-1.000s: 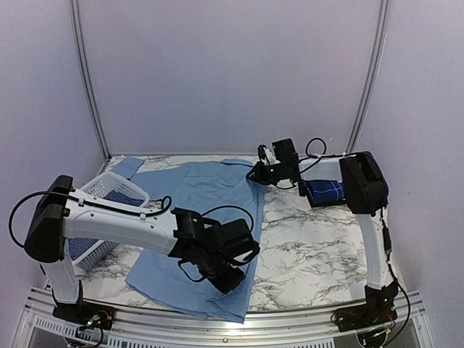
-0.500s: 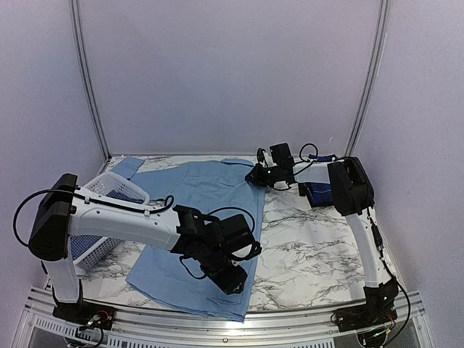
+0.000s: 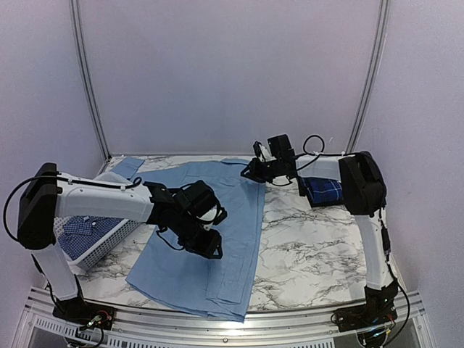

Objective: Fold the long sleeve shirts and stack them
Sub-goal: Adjust the sleeve of the 1/3-folded shirt, then move the 1/3-folded shirt to the center of the board.

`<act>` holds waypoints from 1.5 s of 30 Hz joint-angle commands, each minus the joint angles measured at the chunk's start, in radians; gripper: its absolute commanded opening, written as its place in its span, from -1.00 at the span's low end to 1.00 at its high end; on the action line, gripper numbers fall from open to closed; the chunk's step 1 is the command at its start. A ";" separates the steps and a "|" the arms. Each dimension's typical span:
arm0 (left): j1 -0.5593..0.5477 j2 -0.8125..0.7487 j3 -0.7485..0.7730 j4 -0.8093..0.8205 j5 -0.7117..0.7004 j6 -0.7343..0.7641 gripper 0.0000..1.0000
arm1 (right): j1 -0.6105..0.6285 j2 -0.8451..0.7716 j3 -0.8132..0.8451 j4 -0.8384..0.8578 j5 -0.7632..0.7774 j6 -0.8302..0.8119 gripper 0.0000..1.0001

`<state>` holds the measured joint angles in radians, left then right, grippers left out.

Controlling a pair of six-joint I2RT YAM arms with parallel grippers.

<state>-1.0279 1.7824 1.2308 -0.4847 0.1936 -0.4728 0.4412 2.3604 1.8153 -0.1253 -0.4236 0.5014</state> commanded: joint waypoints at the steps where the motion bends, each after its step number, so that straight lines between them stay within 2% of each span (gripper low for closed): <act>1: 0.065 -0.042 -0.044 0.065 0.019 -0.042 -0.19 | 0.066 -0.093 -0.115 0.108 -0.039 0.035 -0.55; 5: 0.107 -0.041 -0.055 0.075 0.039 -0.030 -0.26 | 0.099 -0.079 -0.161 0.165 -0.050 0.063 -0.55; 10: 0.116 -0.026 -0.077 0.076 0.074 0.013 -0.32 | 0.098 -0.015 -0.134 0.174 -0.058 0.097 -0.56; 19: 0.110 0.105 -0.053 0.106 0.158 0.047 -0.45 | 0.021 0.104 -0.067 0.191 -0.069 0.163 -0.58; 26: 0.054 0.288 0.127 0.131 0.171 -0.025 -0.48 | -0.065 0.154 -0.013 0.168 -0.118 0.134 -0.58; 34: -0.009 0.467 0.368 0.138 0.169 -0.141 -0.52 | -0.162 0.210 0.141 0.036 -0.173 0.057 -0.55; 38: -0.016 0.454 0.399 0.138 0.125 -0.153 -0.51 | -0.171 0.207 0.207 -0.023 -0.202 0.030 -0.51; 45: 0.044 0.290 0.340 0.138 0.034 -0.140 -0.37 | -0.143 0.066 0.145 -0.032 -0.182 0.003 -0.29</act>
<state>-1.0260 2.2024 1.5974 -0.3252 0.2993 -0.6174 0.2668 2.5439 1.9812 -0.1219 -0.6083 0.5434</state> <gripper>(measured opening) 0.292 0.327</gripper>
